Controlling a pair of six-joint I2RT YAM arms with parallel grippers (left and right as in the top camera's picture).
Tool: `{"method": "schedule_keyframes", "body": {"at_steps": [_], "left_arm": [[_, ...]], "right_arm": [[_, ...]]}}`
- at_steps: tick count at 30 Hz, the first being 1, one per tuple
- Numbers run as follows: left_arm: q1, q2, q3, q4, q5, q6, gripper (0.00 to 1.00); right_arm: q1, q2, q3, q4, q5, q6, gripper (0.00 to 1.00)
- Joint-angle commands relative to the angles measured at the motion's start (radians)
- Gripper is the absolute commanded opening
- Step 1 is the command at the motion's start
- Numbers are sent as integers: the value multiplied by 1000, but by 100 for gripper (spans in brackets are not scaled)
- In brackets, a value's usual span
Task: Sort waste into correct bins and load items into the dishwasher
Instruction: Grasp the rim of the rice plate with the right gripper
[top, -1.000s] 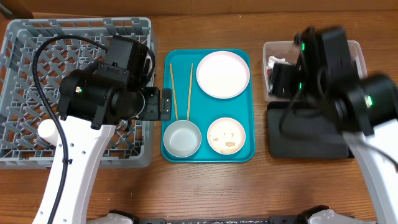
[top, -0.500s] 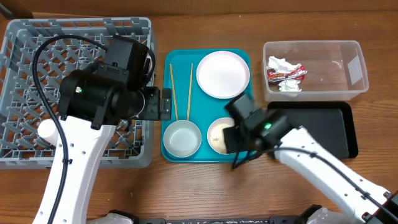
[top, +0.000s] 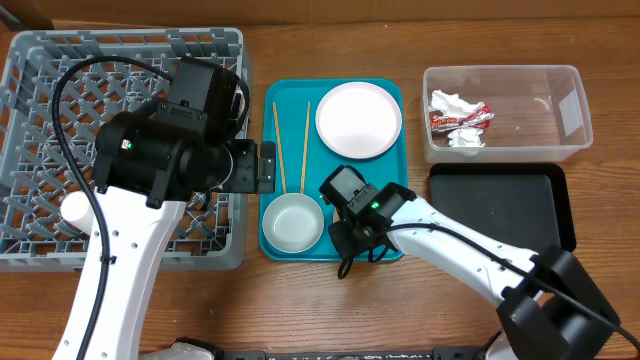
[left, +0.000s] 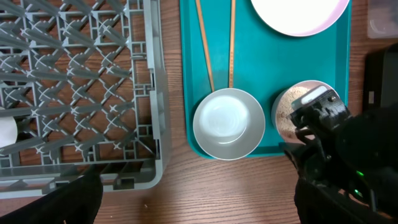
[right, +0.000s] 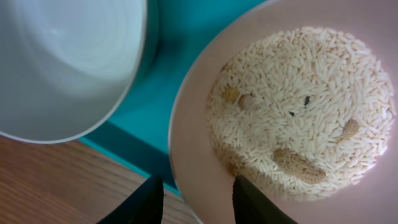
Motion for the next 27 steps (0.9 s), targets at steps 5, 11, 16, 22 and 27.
{"method": "schedule_keyframes", "body": {"at_steps": [5, 11, 16, 22, 27], "left_arm": [[0, -7, 17, 2, -7, -10, 100], [0, -7, 17, 8, -7, -10, 100], [0, -7, 17, 8, -7, -10, 100], [0, -7, 17, 8, -7, -10, 100], [0, -7, 17, 8, -7, -10, 100]], "right_arm": [[-3, 17, 0, 18, -1, -25, 18], [-4, 17, 0, 14, 0, -22, 4], [-9, 16, 11, 9, 8, 8, 4], [-9, 8, 101, -75, 144, 140, 4], [-26, -25, 212, -158, 161, 151, 4]]}}
